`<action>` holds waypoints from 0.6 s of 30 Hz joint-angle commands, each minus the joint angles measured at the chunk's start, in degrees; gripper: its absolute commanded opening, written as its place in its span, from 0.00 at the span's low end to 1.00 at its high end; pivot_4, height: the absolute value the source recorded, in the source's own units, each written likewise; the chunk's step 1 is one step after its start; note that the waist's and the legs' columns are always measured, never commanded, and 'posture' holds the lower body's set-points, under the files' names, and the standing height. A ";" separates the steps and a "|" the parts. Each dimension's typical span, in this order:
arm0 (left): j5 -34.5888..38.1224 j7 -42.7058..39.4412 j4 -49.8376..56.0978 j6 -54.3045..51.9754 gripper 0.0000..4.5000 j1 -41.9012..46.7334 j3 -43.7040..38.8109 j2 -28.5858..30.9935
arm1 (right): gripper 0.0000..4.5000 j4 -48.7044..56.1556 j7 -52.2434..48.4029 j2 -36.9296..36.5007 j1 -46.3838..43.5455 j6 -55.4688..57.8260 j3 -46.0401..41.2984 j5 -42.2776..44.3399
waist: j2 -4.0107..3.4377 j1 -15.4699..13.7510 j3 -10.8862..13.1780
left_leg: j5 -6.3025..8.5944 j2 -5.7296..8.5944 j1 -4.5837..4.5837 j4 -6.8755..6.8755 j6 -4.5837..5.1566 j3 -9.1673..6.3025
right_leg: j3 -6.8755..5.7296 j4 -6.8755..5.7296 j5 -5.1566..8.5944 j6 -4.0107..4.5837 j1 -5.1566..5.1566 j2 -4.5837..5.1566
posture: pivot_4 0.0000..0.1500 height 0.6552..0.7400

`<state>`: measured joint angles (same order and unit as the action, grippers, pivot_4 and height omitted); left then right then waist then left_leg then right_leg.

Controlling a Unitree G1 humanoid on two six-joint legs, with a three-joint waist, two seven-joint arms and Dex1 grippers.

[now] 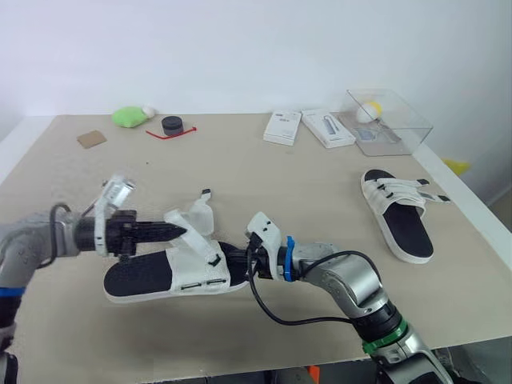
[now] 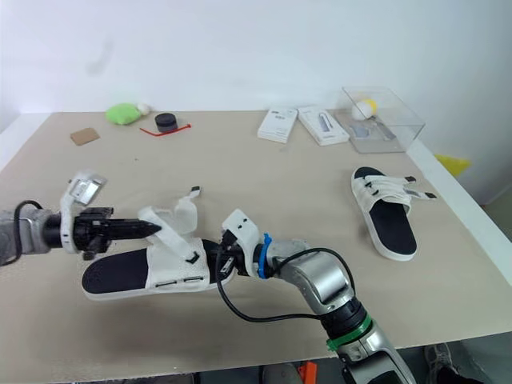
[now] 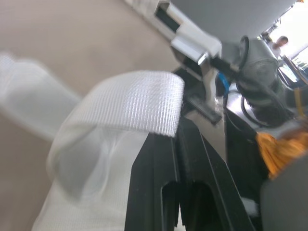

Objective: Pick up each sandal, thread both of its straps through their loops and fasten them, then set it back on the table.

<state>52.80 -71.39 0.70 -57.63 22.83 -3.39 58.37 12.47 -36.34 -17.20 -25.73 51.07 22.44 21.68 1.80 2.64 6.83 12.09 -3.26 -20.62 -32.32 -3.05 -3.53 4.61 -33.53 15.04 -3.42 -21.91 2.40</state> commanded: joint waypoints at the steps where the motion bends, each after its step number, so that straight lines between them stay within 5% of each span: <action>1: -7.48 -8.50 -3.82 4.25 0.02 1.50 6.38 3.08 | 0.00 -1.68 0.82 -0.44 0.21 0.95 0.21 -1.46 | 0.00 0.00 0.00 | 0.00 0.00 0.00 0.00 0.00 0.00 | 0.01 -0.02 0.00 0.00 0.00 -0.01 | 1.00 1.00; 7: -17.59 -12.53 -11.83 11.37 0.02 5.40 12.31 1.18 | 0.00 -1.10 1.24 -0.46 0.64 1.11 -0.05 -1.42 | 0.03 -0.04 0.00 | 0.00 -0.02 -0.04 0.00 0.00 0.00 | 0.02 -0.03 0.01 0.03 -0.08 0.01 | 1.00 1.00; 11: -14.72 -10.54 -11.84 8.44 0.02 7.77 8.52 -3.29 | 0.00 -0.81 1.54 -0.43 0.86 1.23 -0.26 -1.40 | 0.08 -0.08 -0.01 | -0.01 -0.02 -0.07 -0.02 0.02 0.02 | 0.07 -0.10 0.01 0.04 -0.09 -0.01 | 1.00 1.00; 18: -10.38 -9.13 -6.02 2.92 0.69 5.18 3.57 -4.61 | 0.00 -0.74 1.43 -0.50 0.78 1.41 -0.25 -1.34 | 0.20 -0.01 -0.02 | 0.11 -0.01 -0.02 -0.03 0.26 -0.04 | 0.34 -0.50 -0.02 -0.04 -0.14 -0.30 | 1.00 1.00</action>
<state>41.54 -80.63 -7.29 -54.19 28.64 2.03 52.81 12.80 -35.96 -16.93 -25.47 51.22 22.33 21.67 2.01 2.62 6.81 12.24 -3.27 -20.61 -32.36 -2.73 -3.57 4.97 -34.04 15.02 -3.46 -22.04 2.08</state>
